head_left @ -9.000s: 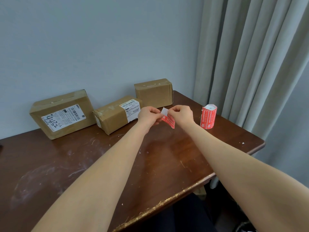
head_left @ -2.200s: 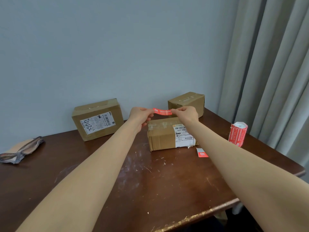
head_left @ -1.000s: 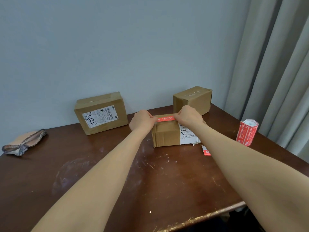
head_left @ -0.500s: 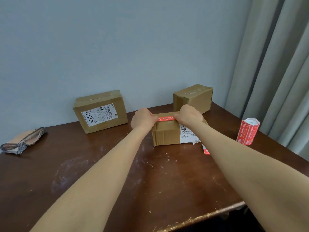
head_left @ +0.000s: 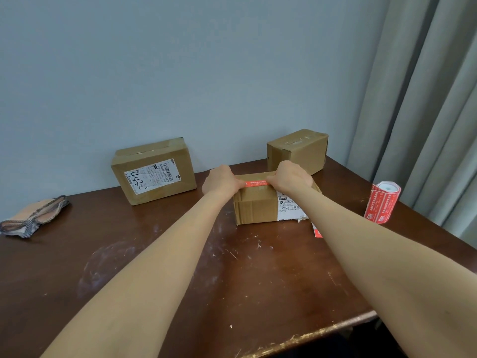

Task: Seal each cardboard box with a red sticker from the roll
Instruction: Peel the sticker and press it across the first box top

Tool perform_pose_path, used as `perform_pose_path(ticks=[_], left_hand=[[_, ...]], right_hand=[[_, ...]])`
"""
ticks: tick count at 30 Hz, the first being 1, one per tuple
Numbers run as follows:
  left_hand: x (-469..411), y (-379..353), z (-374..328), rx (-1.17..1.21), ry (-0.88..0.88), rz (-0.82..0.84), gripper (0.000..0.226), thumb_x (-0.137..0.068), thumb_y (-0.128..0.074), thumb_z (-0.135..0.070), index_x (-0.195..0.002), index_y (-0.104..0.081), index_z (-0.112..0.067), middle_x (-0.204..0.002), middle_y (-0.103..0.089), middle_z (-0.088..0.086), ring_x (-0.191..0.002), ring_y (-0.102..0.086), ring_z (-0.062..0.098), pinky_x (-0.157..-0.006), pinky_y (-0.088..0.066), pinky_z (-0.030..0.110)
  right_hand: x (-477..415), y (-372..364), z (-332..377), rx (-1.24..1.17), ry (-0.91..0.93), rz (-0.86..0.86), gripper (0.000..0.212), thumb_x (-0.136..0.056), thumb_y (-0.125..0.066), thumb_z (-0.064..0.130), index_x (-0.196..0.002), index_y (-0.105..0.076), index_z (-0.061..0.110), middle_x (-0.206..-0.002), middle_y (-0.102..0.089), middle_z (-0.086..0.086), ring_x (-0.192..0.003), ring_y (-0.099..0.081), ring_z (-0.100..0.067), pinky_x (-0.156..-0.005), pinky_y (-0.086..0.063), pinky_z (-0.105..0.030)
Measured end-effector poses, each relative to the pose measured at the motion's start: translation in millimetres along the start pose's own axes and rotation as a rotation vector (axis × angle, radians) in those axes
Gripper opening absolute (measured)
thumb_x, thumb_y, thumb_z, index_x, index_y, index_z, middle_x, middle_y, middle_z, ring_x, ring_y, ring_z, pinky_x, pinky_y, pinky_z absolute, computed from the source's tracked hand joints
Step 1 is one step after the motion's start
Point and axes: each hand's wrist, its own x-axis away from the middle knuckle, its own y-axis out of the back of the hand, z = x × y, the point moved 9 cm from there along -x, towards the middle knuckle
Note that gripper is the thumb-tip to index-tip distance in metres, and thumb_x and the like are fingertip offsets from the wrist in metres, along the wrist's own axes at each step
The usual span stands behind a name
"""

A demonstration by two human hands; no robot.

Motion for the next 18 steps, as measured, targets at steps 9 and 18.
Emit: perform_pose_path(ticks=[9,18], left_hand=[[-5.8,-5.1,-0.7,0.040,0.028,0.079,0.025,-0.080,-0.070,-0.031,-0.081,-0.061,-0.007,-0.061,-0.060,0.006,-0.045,-0.056,0.015,-0.056,-0.048,0.025],[-1.8,-9.9,19.2,0.283,0.153,0.166,0.034,-0.077,-0.078,-0.033,-0.084,-0.060,-0.006,-0.074,-0.060,0.006,-0.063,-0.057,0.013,-0.057,-0.055,0.027]], right_hand=[[1.1,-0.3,0.8,0.004,-0.012,0.040,0.025,-0.087,-0.056,0.024,-0.067,-0.045,0.015,-0.074,-0.051,-0.001,-0.080,-0.051,-0.027,-0.068,-0.038,-0.030],[0.8,1.2,1.6,0.009,-0.025,0.045,0.020,-0.086,-0.055,0.018,-0.069,-0.045,0.014,-0.073,-0.049,-0.002,-0.080,-0.053,-0.027,-0.068,-0.040,-0.031]])
